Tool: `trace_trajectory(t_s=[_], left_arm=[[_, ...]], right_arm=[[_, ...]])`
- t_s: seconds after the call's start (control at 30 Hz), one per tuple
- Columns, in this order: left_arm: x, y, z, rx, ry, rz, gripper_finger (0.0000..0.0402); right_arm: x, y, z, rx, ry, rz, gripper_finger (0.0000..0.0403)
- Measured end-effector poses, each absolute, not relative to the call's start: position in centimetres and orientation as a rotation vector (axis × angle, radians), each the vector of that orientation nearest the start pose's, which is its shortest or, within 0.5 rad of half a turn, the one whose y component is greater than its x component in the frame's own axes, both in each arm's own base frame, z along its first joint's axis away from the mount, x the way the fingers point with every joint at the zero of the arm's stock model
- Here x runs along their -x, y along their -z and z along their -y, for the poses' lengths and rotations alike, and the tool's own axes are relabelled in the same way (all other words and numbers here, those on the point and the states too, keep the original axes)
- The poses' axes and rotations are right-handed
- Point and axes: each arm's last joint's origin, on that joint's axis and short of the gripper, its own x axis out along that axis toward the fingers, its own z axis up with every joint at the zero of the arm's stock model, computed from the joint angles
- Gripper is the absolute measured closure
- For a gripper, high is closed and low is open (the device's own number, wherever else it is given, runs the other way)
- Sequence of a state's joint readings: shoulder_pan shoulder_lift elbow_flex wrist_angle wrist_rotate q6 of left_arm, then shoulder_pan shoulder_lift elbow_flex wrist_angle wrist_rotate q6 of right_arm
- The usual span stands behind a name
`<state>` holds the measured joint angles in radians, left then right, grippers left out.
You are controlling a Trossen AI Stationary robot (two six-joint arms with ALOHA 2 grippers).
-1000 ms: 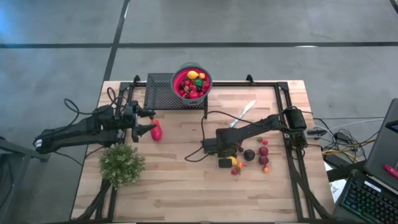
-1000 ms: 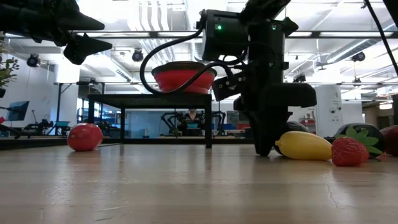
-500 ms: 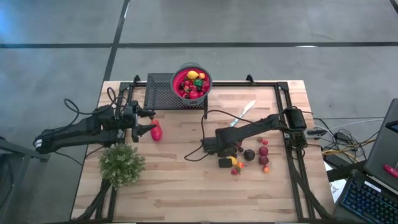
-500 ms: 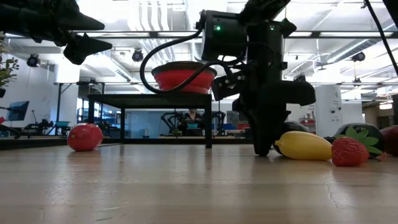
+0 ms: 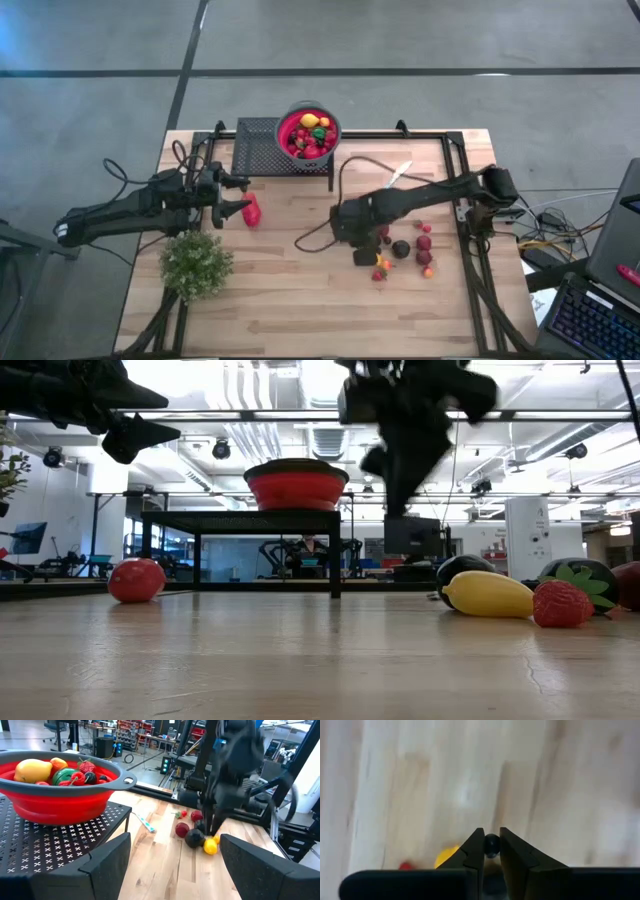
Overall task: Pick & Place Fruit
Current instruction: Put the blueberry into the red gray strainer bowl on the shelf
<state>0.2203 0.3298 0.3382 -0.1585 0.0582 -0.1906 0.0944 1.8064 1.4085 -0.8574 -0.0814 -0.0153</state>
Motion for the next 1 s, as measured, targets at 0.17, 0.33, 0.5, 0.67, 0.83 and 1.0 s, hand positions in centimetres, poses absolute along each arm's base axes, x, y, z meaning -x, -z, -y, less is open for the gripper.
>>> trace_trajectory(t_s=[0.17, 0.33, 0.5, 0.67, 0.83, 1.0], left_arm=[[-10.8, -23.7, -2.2, 0.211, -0.175, -0.133, 0.009], [-10.8, -23.6, -2.2, 0.211, -0.175, -0.133, 0.009], [-10.8, -23.7, -2.2, 0.211, -0.175, -0.133, 0.009], [-10.8, -23.6, -2.2, 0.211, -0.175, -0.133, 0.009], [-10.8, -23.7, -2.2, 0.211, -0.175, -0.133, 0.009], [-10.8, -23.6, -2.2, 0.211, -0.175, -0.133, 0.009]], right_arm=[[-36.0, -27.1, -2.2, 0.041, -0.155, -1.111, 0.0366], [-36.7, -31.0, 0.4, 0.085, -0.127, -0.976, 0.0365], [-37.2, -34.6, 4.0, 0.131, -0.063, -0.836, 0.0368], [-37.2, -37.0, 8.0, 0.127, 0.05, -0.694, 0.0368], [-36.8, -37.2, 11.7, 0.093, 0.156, -0.632, 0.0369], [-36.2, -37.0, 14.3, 0.044, 0.24, -0.598, 0.0368]])
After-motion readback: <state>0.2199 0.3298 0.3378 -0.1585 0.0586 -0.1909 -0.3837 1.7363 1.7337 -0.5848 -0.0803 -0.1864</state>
